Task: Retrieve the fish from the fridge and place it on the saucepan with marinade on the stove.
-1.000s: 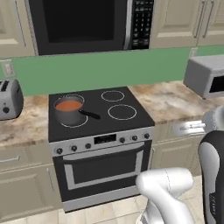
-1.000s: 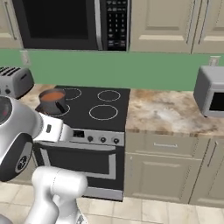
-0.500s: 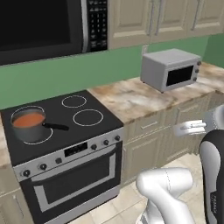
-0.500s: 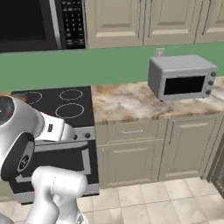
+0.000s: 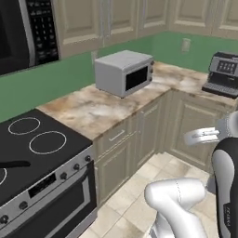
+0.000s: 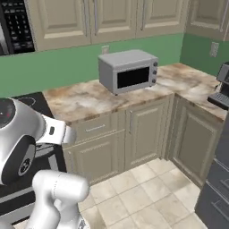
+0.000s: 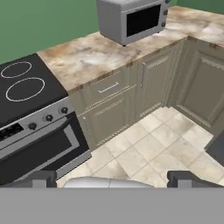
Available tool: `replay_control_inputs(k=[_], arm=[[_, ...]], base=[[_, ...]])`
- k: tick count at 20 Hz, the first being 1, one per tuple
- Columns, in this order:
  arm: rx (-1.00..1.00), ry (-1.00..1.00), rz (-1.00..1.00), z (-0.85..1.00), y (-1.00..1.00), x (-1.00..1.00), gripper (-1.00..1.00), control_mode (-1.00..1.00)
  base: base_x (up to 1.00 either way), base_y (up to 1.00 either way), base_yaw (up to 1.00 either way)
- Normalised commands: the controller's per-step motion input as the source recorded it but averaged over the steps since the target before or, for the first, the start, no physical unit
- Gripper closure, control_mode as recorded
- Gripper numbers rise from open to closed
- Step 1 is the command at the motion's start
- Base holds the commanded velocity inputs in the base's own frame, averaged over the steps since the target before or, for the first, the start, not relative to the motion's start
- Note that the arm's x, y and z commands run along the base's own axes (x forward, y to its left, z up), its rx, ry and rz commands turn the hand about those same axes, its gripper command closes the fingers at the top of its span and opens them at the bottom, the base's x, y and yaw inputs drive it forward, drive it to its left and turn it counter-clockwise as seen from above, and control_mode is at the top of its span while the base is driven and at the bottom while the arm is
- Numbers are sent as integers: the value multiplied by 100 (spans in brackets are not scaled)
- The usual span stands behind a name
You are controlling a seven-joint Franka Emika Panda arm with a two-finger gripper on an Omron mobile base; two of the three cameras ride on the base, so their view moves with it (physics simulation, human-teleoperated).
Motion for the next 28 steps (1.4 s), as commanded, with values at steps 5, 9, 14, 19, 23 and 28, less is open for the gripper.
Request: replay_control_inputs(k=[5, 9, 14, 19, 23, 28], arm=[[0, 0, 0, 0, 0, 0, -100, 100], [0, 0, 0, 0, 0, 0, -100, 100], [0, 0, 0, 0, 0, 0, -100, 100], [0, 0, 0, 0, 0, 0, -100, 100], [0, 0, 0, 0, 0, 0, -100, 100], [0, 0, 0, 0, 0, 0, -100, 100]], base=[[0, -31, -62], [0, -31, -60], [0, -34, -57], [0, -38, -54], [0, -34, -51], [0, -31, -47]])
